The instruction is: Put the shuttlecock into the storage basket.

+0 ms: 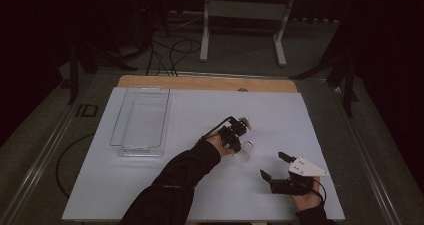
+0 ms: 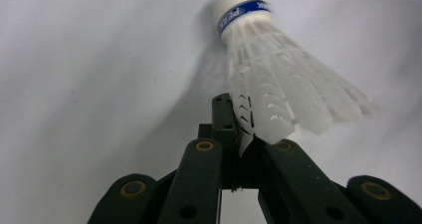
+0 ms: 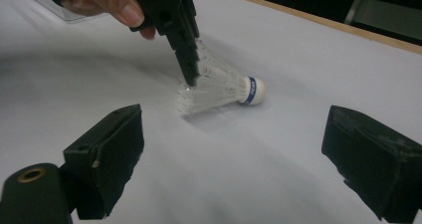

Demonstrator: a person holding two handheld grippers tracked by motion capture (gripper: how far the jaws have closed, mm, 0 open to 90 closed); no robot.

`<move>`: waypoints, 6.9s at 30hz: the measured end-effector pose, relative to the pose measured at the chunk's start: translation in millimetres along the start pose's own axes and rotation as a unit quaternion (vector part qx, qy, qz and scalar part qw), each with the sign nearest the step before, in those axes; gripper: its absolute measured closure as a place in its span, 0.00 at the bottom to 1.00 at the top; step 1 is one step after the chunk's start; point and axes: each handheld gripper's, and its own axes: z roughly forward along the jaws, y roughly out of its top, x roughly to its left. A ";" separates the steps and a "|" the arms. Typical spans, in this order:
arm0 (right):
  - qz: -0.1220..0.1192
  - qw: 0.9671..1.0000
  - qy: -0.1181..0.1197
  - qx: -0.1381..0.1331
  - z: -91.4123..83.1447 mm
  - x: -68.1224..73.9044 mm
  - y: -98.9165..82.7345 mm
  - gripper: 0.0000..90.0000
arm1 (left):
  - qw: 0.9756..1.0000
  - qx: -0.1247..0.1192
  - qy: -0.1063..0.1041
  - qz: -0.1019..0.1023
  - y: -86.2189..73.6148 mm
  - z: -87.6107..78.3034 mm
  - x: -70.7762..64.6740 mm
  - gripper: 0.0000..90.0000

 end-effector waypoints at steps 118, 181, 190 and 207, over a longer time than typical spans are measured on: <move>-0.006 1.000 0.000 0.002 2.0 6.4 2.4 0.11 | 0.978 -0.120 0.141 -0.099 -146.5 -228.4 93.6 1.00; -0.007 1.000 0.002 0.005 2.4 5.5 1.7 0.11 | 0.965 -0.090 0.150 -0.194 -186.0 -147.1 160.1 1.00; -0.006 1.000 0.002 0.007 2.4 5.2 1.5 0.11 | 0.970 -0.060 0.137 -0.191 -185.4 -134.5 163.6 1.00; -0.005 1.000 0.002 0.009 2.9 4.3 0.8 0.11 | 0.971 -0.013 0.126 -0.204 -185.4 -124.1 166.2 0.67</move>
